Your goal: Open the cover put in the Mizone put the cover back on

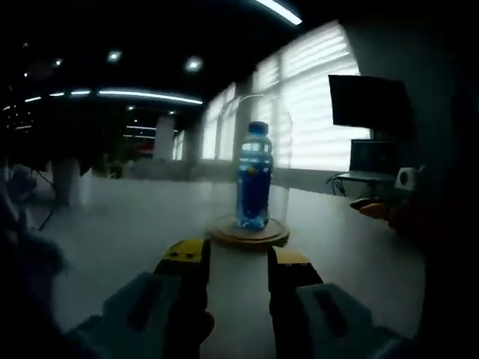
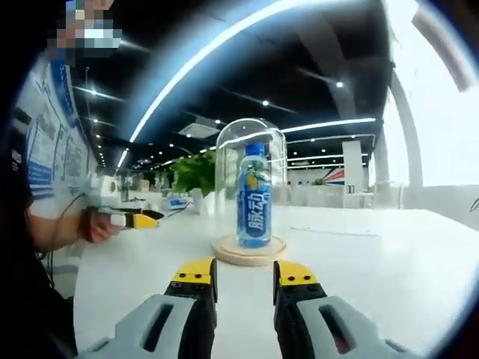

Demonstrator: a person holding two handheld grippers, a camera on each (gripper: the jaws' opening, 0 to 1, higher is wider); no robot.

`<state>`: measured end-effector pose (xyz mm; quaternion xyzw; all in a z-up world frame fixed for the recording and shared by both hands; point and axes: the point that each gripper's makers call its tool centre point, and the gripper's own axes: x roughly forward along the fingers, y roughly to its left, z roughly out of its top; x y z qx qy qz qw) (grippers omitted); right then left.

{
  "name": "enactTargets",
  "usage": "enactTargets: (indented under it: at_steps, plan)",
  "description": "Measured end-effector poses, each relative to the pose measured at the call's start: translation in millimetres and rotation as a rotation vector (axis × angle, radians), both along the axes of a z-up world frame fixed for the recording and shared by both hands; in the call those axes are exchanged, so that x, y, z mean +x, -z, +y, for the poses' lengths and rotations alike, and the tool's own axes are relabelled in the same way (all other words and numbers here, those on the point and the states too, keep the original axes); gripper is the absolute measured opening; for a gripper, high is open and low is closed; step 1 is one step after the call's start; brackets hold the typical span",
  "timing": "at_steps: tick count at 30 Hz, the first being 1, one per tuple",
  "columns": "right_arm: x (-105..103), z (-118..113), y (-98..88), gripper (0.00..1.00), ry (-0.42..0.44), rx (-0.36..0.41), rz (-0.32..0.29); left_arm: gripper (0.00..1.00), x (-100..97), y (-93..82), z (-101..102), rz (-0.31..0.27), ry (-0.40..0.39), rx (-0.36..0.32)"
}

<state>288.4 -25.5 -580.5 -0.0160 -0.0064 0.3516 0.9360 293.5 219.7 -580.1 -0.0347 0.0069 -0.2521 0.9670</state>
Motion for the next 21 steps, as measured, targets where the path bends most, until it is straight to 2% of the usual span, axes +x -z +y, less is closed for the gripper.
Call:
enactTargets:
  at_steps: [2,7,10,15,21]
  plan:
    - [0,2,3.1,0.21,-0.005,-0.017,-0.001,0.23,-1.5,4.1,-2,0.006,0.009,0.014]
    - [-3,2,-0.1,0.21,-0.005,-0.022,-0.009,0.22,-1.1,-0.6,0,-0.016,0.007,0.020]
    - [0,0,8.5,0.21,0.008,-0.024,0.014,0.22,-2.9,-1.4,3,-0.030,0.016,-0.004]
    - [-1,-2,10.7,0.21,0.021,-0.035,0.017,0.22,-6.5,-8.7,-1,-0.057,0.047,-0.042]
    - [-3,5,14.3,0.21,0.005,-0.086,0.000,0.22,-3.6,-7.3,3,-0.060,0.037,-0.039]
